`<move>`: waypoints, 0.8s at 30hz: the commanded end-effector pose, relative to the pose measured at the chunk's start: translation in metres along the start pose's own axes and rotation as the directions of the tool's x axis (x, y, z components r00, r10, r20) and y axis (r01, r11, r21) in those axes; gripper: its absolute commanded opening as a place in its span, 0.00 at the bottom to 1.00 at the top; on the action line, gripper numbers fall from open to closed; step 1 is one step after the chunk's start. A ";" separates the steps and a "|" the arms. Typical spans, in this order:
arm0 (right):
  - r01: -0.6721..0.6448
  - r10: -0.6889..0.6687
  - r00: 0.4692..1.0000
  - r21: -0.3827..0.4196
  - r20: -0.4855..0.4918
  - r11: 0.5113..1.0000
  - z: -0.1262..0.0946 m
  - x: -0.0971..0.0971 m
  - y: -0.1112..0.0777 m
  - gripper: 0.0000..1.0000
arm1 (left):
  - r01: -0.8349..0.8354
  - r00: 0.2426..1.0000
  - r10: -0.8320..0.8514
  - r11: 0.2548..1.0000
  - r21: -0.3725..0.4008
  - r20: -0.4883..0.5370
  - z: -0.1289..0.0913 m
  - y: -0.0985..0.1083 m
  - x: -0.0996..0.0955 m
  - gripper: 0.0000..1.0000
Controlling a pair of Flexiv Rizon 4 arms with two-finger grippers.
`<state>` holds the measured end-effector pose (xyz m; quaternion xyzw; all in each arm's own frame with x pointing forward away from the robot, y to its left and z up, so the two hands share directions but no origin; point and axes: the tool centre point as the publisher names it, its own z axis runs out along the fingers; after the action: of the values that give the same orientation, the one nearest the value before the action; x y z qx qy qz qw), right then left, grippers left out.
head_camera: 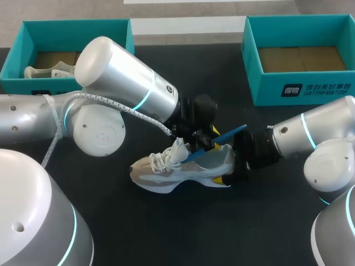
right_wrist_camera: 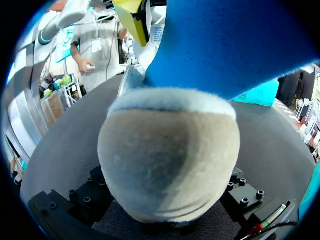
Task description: Take the shoe out of the shoebox, open the shoe tongue, remove and reinsert the insole, then place the shoe into the shoebox
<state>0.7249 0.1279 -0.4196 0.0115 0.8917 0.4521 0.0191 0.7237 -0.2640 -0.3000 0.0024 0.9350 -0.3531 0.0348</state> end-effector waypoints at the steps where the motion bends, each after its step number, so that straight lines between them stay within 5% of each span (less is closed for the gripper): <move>1: 0.000 0.000 1.000 0.004 0.001 1.000 0.001 0.000 0.001 0.00 | 0.000 1.000 0.000 1.000 0.013 -0.006 0.004 0.000 -0.001 0.35; 5: 0.000 0.000 1.000 0.004 0.001 1.000 0.001 0.000 0.001 0.00 | -0.002 1.000 0.002 1.000 0.019 -0.004 0.004 -0.003 -0.001 0.27; 9: 0.000 0.000 1.000 0.004 0.001 1.000 0.001 0.000 0.001 0.00 | -0.001 1.000 0.001 1.000 0.013 -0.009 0.006 -0.002 0.000 0.00; 15: 0.000 0.000 1.000 0.004 0.001 1.000 0.001 0.000 0.001 0.00 | 0.008 0.999 -0.007 1.000 0.026 -0.035 0.002 0.002 0.000 0.00; 24: 0.000 0.000 1.000 0.004 0.001 1.000 0.001 0.000 0.001 0.00 | 0.030 0.988 -0.007 0.988 0.152 -0.151 -0.040 -0.001 -0.006 0.00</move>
<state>0.7249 0.1279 -0.4196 0.0115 0.8917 0.4521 0.0191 0.7249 -0.2635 -0.2803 0.0097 0.9169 -0.3986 -0.0180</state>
